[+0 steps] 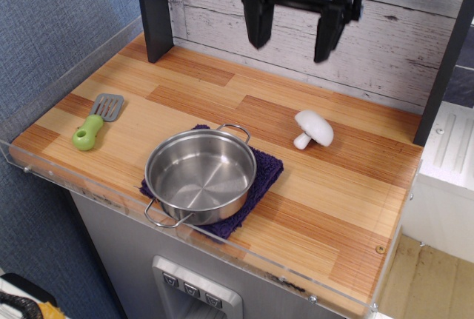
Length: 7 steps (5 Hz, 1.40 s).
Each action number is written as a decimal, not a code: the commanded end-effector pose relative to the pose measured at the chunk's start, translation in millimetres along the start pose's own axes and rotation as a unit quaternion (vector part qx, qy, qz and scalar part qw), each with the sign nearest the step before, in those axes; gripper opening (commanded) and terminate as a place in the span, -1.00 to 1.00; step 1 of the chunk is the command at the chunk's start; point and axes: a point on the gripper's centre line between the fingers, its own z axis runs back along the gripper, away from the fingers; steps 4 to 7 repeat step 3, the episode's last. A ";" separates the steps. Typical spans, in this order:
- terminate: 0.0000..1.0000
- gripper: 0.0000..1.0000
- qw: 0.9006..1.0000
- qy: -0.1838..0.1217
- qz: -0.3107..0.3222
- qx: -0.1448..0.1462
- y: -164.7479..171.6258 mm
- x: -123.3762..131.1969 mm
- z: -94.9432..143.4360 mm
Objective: Pick the mushroom from the pot and put it on the table.
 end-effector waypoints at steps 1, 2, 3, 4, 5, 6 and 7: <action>-1.00 1.00 0.996 -0.068 -0.048 0.006 9.2 -5.1 37.3; -1.00 1.00 0.996 -0.068 -0.048 0.006 9.2 -5.1 37.3; 1.00 1.00 0.996 -0.068 -0.048 0.006 9.2 -5.1 37.3; 1.00 1.00 0.996 -0.068 -0.048 0.006 9.2 -5.1 37.3; 1.00 1.00 0.996 -0.068 -0.048 0.006 9.2 -5.1 37.3; 1.00 1.00 0.996 -0.068 -0.048 0.006 9.2 -5.1 37.3; 1.00 1.00 0.996 -0.068 -0.048 0.006 9.2 -5.1 37.3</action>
